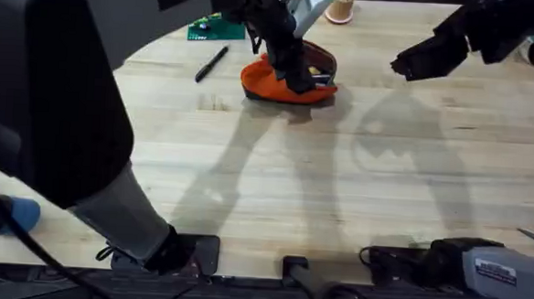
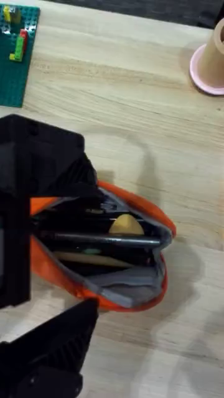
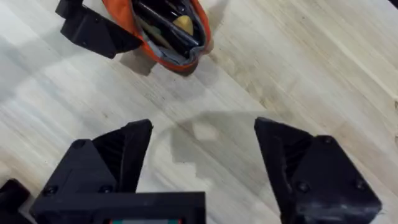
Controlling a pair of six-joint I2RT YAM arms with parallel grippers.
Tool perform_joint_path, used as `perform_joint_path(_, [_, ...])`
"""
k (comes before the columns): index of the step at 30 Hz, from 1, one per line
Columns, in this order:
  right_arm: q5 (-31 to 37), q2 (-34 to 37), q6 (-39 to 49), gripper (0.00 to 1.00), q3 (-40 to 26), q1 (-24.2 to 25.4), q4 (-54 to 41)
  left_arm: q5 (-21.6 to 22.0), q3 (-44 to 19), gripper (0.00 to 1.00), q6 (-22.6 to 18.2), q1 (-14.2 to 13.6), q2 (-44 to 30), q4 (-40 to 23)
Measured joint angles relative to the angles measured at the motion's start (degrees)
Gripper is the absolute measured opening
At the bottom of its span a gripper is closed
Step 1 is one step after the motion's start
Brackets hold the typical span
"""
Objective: Unzip the bag, pick up the pens from the table one at a time and place them inside, then zip the bag closed.
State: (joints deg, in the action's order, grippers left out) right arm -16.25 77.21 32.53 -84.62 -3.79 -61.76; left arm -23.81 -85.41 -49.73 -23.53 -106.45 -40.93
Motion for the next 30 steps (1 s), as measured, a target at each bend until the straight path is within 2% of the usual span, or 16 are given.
perform_joint_path(5, [0.0,0.0,0.01,0.996,0.0,0.0,0.0,1.28,-2.24,0.993,2.28,-0.02,0.02,-1.06])
perform_joint_path(9, [0.0,0.0,0.0,0.997,0.0,0.0,0.0,4.3,-4.64,0.993,4.72,0.0,0.66,-2.96])
perform_joint_path(17, [0.0,0.0,0.0,0.996,0.0,0.01,-0.01,11.35,-5.28,0.993,11.5,0.0,7.64,-4.22])
perform_joint_path(21, [0.0,0.0,0.0,0.996,0.0,0.01,-0.01,13.47,-5.51,0.993,14.06,0.31,11.54,-7.29])
perform_joint_path(25, [0.0,0.0,0.0,0.996,0.0,0.02,0.0,14.49,-5.51,0.993,16.36,2.16,14.88,-11.29])
perform_joint_path(30, [0.0,0.0,0.0,0.996,0.0,0.01,-0.01,14.89,-5.51,0.993,18.69,8.01,17.9,-17.23])
